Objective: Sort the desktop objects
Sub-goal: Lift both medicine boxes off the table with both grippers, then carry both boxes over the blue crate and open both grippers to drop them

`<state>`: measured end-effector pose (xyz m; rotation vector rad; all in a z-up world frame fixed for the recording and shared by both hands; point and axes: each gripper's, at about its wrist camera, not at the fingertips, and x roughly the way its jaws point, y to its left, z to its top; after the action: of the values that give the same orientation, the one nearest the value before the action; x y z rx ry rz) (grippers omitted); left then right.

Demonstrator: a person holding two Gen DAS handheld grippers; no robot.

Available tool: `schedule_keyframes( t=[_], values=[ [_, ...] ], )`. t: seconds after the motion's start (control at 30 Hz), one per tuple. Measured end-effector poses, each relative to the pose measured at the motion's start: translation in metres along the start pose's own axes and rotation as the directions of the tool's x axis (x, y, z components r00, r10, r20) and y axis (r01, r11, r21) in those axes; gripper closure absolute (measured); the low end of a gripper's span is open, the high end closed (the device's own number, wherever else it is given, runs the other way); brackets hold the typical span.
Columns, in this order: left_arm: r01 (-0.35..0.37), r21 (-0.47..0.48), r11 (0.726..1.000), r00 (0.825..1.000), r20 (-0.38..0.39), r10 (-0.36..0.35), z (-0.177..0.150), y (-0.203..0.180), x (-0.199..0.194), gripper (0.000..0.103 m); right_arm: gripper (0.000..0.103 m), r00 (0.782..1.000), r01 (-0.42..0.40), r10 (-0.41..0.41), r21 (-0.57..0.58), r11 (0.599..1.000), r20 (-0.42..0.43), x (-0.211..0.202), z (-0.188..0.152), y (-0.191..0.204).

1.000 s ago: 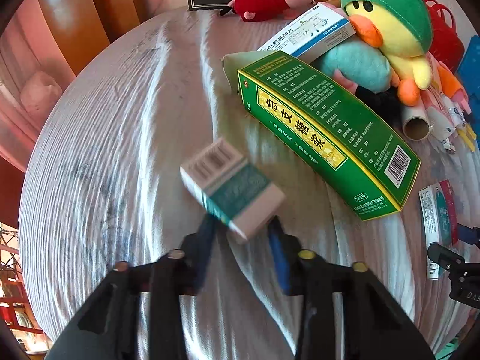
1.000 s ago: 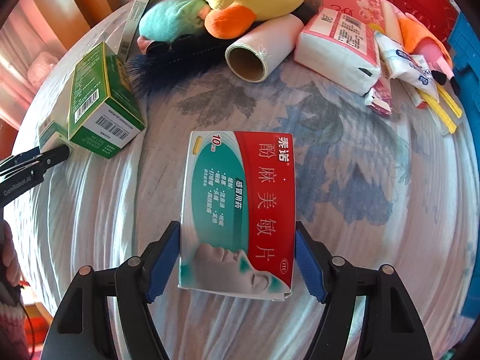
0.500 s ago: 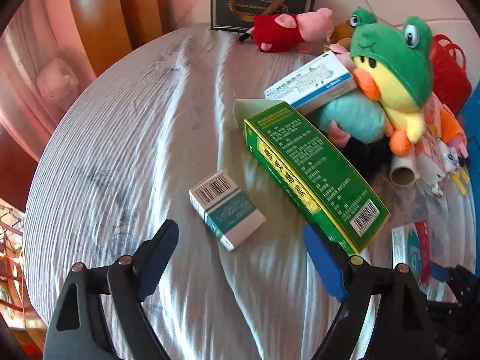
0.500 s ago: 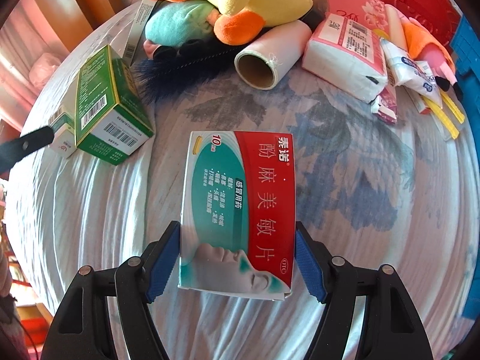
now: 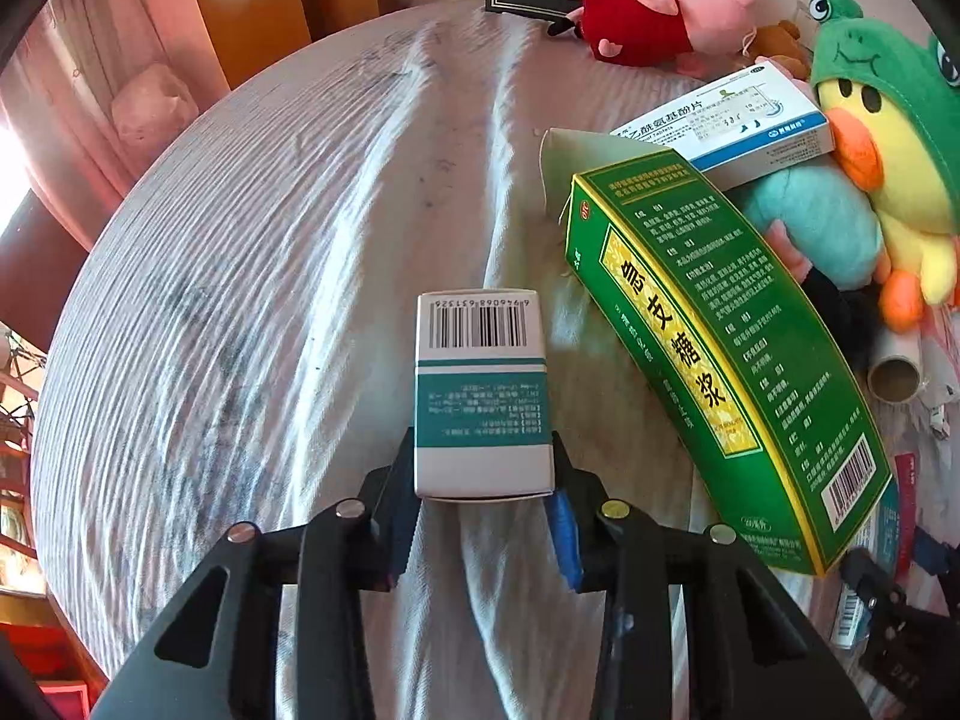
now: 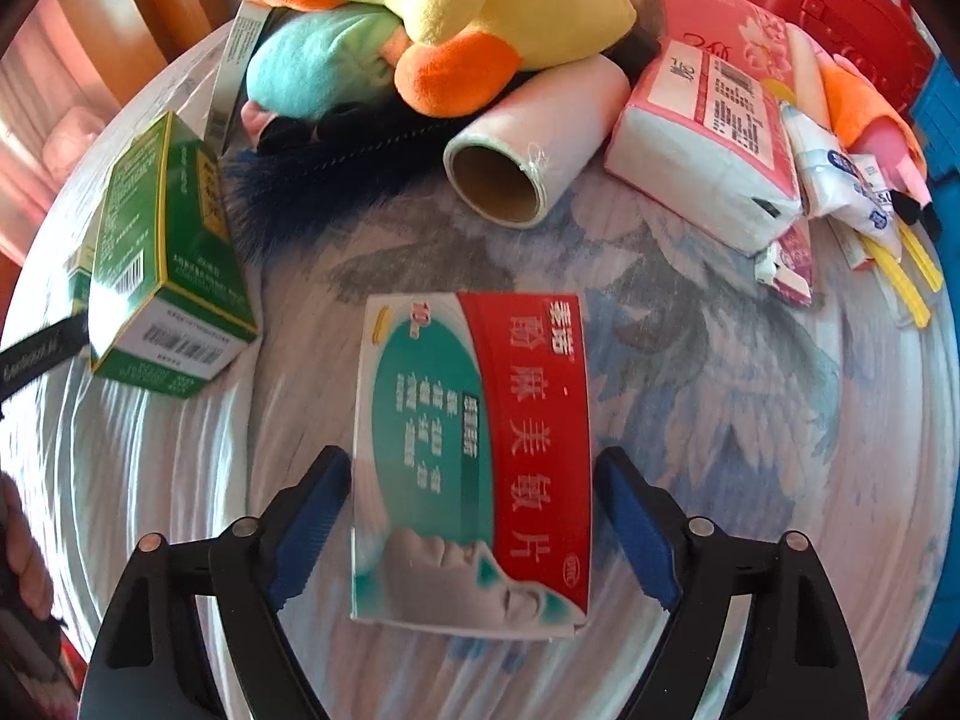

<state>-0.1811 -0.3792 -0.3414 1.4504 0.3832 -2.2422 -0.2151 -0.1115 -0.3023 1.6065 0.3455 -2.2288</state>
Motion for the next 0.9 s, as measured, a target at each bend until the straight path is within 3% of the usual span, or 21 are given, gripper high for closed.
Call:
schedule_keyframes(
  t=[0.07, 0.27, 0.43, 0.5, 0.53, 0.63, 0.8, 0.9],
  values=[
    [-0.006, 0.02, 1.0, 1.0, 0.027, 0.006, -0.002, -0.001, -0.016, 0.066, 0.031, 0.999, 0.03, -0.029, -0.019, 0.999, 0.014, -0.002, 0.0, 0.002],
    [-0.013, 0.093, 0.996, 0.986, 0.169, -0.002, -0.004, -0.013, -0.081, 0.067, 0.031, 0.996, -0.013, 0.01, 0.029, 1.0, 0.088, -0.034, -0.01, -0.002],
    [0.022, 0.136, 0.99, 0.959, 0.277, -0.06, -0.009, -0.026, -0.137, 0.067, 0.031, 0.971, -0.036, 0.025, 0.042, 0.998, 0.237, -0.091, -0.007, -0.013],
    [0.028, 0.165, 0.986, 0.942, 0.325, -0.081, -0.014, -0.045, -0.164, 0.067, 0.031, 0.947, -0.039, 0.023, 0.045, 0.998, 0.321, -0.125, -0.011, -0.023],
    [0.033, 0.186, 0.982, 0.931, 0.35, -0.098, -0.014, -0.056, -0.179, 0.067, 0.031, 0.939, -0.042, 0.024, 0.045, 0.998, 0.344, -0.131, 0.008, -0.015],
    [0.059, 0.248, 0.967, 0.901, 0.403, -0.158, -0.016, -0.083, -0.218, 0.067, 0.031, 0.9, -0.053, 0.02, 0.064, 0.997, 0.436, -0.167, 0.017, -0.03],
    [0.114, 0.37, 0.922, 0.847, 0.449, -0.285, -0.021, -0.145, -0.268, 0.067, 0.031, 0.808, -0.021, -0.057, 0.125, 0.992, 0.586, -0.235, -0.003, -0.06],
    [0.139, 0.453, 0.881, 0.803, 0.469, -0.368, -0.031, -0.192, -0.297, 0.067, 0.031, 0.751, 0.014, -0.128, 0.179, 0.984, 0.648, -0.273, -0.021, -0.083]
  ],
)
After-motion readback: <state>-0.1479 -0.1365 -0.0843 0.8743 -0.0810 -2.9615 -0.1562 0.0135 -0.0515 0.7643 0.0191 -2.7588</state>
